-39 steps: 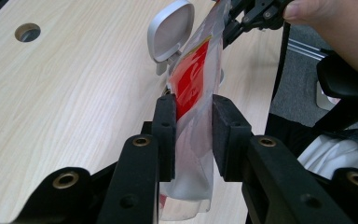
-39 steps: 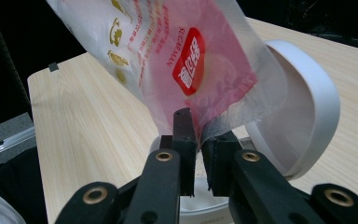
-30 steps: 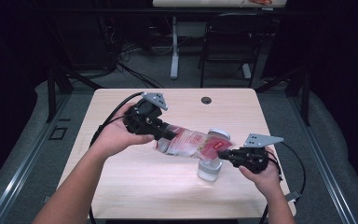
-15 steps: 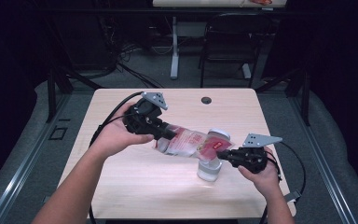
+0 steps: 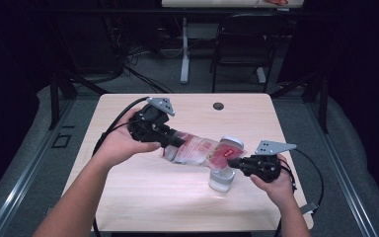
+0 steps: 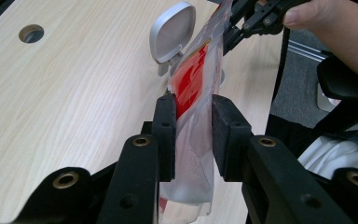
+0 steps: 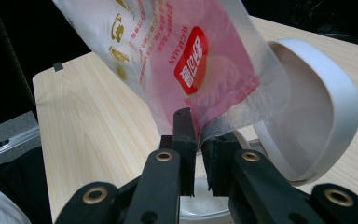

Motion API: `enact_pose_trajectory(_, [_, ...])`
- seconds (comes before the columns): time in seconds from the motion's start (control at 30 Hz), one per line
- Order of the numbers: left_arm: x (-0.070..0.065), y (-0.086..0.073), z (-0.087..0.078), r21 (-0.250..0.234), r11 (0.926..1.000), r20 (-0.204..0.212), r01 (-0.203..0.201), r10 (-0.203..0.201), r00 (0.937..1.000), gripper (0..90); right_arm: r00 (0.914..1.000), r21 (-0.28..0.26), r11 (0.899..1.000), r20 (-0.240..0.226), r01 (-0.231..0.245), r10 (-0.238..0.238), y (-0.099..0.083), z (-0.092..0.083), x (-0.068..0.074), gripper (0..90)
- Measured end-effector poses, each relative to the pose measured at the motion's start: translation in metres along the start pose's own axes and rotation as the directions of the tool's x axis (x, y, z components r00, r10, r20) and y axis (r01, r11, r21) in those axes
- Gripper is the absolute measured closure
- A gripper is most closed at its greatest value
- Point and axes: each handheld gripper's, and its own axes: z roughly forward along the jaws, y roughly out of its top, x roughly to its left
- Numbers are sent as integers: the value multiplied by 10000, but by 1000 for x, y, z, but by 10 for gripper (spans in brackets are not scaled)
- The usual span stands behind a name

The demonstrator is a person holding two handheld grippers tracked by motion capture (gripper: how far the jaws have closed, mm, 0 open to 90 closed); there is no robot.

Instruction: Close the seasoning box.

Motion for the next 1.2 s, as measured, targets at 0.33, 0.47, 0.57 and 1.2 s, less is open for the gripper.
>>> enact_pose_trajectory(0.33, [-1,0,-1,-33,10000,-10,-18,18,10000,732,10000,9,10000,41,-4,4,0,0,0,843])
enact_pose_trajectory(0.47, [0,0,0,-41,10000,8,-11,11,10000,732,10000,19,10000,34,-2,2,0,0,0,844])
enact_pose_trajectory(0.57, [0,0,0,-27,10000,16,11,-11,10000,731,10000,8,10000,45,-10,10,0,0,0,843])
enact_pose_trajectory(1.2, [0,0,1,-14,10000,19,9,-9,10000,732,10000,22,10000,75,-14,14,0,0,0,843])
